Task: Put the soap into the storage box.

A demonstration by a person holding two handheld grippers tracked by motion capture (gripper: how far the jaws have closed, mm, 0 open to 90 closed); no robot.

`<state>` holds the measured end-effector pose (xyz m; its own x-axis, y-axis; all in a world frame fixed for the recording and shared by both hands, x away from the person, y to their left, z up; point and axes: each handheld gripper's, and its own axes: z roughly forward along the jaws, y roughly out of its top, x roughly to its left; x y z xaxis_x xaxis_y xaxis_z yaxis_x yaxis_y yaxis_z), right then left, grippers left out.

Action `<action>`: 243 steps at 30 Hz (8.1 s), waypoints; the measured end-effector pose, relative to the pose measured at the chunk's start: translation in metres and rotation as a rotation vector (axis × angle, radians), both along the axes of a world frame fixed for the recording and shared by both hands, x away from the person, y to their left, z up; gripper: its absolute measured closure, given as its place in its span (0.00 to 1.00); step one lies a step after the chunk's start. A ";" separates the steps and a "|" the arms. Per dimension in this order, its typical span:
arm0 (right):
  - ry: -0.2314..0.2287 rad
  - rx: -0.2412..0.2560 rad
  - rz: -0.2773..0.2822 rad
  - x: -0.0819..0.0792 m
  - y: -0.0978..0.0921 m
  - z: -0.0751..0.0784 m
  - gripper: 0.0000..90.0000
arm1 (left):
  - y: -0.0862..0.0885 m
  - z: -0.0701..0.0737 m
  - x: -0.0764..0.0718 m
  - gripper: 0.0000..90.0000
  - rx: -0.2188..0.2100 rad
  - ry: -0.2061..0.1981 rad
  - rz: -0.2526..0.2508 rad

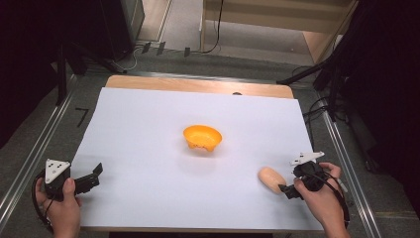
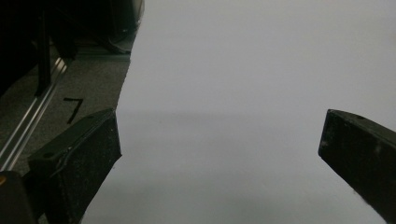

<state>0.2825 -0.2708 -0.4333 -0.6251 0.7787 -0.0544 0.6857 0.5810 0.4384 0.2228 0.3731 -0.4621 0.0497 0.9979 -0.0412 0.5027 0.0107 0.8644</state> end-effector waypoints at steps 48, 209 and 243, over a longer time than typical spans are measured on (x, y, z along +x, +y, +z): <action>0.131 -0.015 0.092 0.021 0.041 -0.023 0.36 | 0.000 0.000 0.000 0.00 -0.007 -0.003 0.003; 0.060 -0.128 0.755 0.159 0.257 0.040 0.37 | 0.004 0.000 -0.001 0.00 -0.038 -0.010 0.001; 0.067 -0.079 0.724 0.163 0.248 0.045 0.36 | 0.005 0.000 -0.001 0.00 -0.047 -0.007 0.002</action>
